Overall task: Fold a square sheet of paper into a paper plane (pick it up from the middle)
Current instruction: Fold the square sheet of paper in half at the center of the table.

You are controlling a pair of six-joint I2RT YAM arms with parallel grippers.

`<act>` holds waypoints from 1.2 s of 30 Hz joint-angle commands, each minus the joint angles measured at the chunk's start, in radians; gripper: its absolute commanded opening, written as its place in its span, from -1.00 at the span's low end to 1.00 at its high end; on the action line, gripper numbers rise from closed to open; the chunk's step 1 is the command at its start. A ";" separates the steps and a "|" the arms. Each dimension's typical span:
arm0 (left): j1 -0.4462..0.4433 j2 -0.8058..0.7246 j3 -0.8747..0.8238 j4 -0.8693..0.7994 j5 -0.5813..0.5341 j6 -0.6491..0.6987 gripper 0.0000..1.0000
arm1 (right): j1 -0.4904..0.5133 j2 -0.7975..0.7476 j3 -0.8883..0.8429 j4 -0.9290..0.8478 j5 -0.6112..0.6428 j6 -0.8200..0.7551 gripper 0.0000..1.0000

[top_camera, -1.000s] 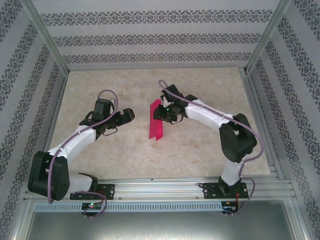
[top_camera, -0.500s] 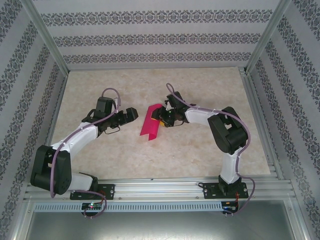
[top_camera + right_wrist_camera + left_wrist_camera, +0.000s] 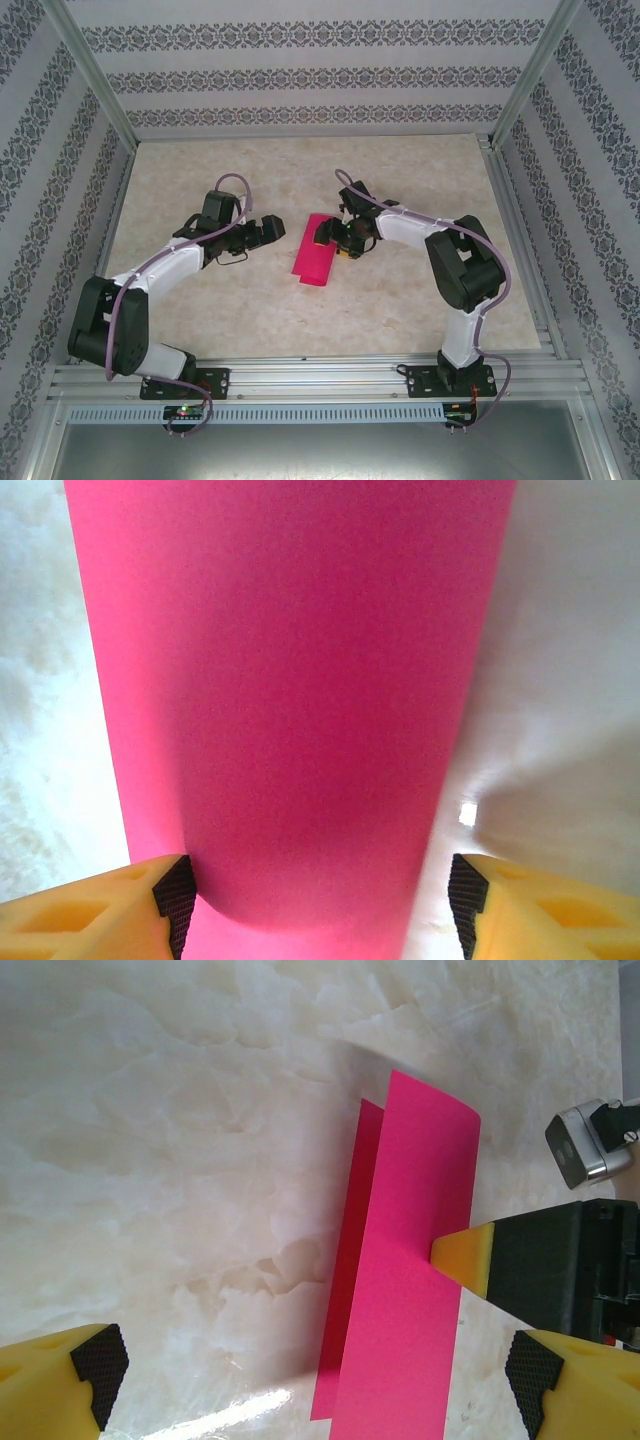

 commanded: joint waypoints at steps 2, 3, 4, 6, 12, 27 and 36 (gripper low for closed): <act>-0.020 0.015 0.036 0.019 0.023 0.020 1.00 | -0.012 -0.061 -0.008 -0.064 0.077 -0.028 0.36; -0.024 0.017 0.037 0.018 0.024 0.020 1.00 | -0.016 -0.061 -0.021 -0.038 0.058 -0.022 0.35; -0.025 0.020 0.039 0.017 0.023 0.020 1.00 | -0.016 -0.056 -0.026 -0.022 0.042 -0.014 0.32; -0.030 0.028 0.040 0.021 0.023 0.019 1.00 | -0.013 -0.038 -0.031 0.016 0.000 0.002 0.26; -0.036 0.033 0.048 0.014 0.021 0.021 1.00 | -0.014 0.011 -0.030 0.079 -0.042 0.041 0.26; -0.042 0.037 0.051 0.015 0.022 0.017 1.00 | -0.060 0.058 0.042 -0.008 -0.104 -0.133 0.10; -0.050 0.051 0.059 0.019 0.014 0.008 1.00 | -0.053 0.106 0.115 -0.043 -0.193 -0.231 0.01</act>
